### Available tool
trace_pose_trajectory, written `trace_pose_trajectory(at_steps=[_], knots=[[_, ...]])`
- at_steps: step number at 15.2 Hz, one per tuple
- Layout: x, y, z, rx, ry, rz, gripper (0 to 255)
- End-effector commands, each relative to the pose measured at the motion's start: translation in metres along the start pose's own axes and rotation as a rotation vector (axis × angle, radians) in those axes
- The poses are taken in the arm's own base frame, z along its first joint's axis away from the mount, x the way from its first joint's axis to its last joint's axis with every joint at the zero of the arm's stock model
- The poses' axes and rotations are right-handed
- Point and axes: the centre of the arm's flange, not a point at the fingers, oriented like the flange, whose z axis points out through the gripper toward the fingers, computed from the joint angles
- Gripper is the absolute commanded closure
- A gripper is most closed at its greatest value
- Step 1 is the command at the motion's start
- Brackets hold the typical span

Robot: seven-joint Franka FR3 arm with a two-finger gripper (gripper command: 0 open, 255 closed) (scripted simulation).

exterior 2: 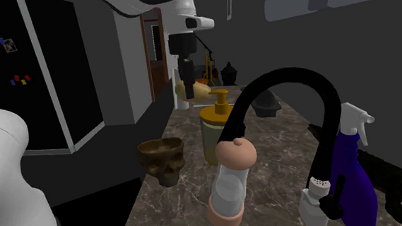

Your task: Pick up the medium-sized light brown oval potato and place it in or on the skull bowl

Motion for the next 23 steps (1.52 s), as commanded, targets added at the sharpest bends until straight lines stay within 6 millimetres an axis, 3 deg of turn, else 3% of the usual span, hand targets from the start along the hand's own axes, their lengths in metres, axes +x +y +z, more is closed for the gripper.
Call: trace_pose_trajectory(at_steps=[1,9,23], knots=[[-0.024,0.017,0.001,0.000,0.000,0.000,255],[-0.109,0.082,0.000,0.000,0.000,0.000,255],[-0.112,0.080,0.070,0.000,0.000,0.000,255]])
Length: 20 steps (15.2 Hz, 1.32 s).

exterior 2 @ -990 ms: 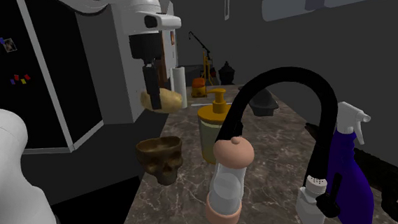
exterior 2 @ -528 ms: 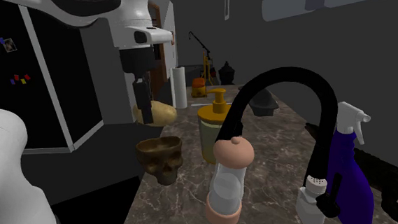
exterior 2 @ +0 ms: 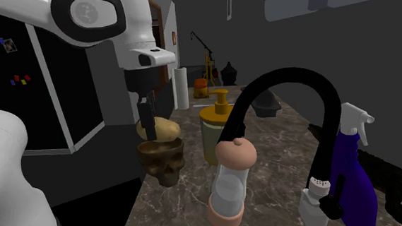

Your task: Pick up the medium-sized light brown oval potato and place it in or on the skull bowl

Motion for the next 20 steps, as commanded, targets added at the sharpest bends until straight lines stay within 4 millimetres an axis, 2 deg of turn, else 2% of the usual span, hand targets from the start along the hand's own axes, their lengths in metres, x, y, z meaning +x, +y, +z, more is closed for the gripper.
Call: trace_pose_trajectory(at_steps=[1,7,8,13,17,20], knots=[[0.001,0.000,0.003,0.000,0.001,0.000,255],[0.001,-0.001,0.003,0.000,0.001,0.000,255],[0.001,-0.001,0.003,0.000,0.001,0.000,0],[0.001,-0.001,0.003,0.000,0.001,0.000,0],[0.001,0.000,-0.047,0.000,0.001,0.000,0],[0.001,0.000,-0.047,0.000,0.001,0.000,0]])
